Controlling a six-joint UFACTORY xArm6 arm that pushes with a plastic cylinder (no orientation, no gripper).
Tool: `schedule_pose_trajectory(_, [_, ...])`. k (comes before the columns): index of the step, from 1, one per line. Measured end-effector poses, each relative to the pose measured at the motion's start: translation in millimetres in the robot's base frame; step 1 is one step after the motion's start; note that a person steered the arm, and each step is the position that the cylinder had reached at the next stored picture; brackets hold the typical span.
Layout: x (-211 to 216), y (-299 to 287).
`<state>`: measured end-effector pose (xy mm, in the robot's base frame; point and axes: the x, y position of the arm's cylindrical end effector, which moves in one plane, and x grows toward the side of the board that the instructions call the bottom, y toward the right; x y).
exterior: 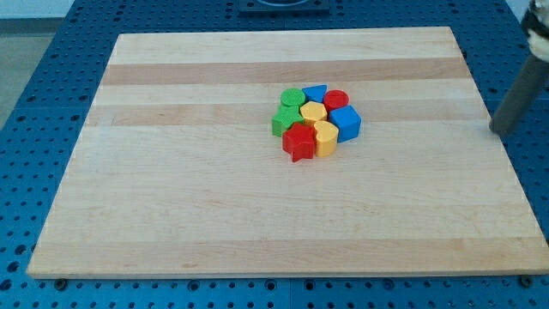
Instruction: Separate the yellow blocks
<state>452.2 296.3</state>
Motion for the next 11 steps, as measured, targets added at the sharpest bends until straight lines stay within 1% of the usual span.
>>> schedule_pose_trajectory(1, [37.2,-29.7])
schedule_pose_trajectory(3, [11.1,-133.0])
schedule_pose_trajectory(4, [4.7,-169.7])
schedule_pose_trajectory(7, [-12.2,-217.1])
schedule_pose_trajectory(9, [-30.9,-226.1])
schedule_pose_trajectory(11, [-31.3,-242.8])
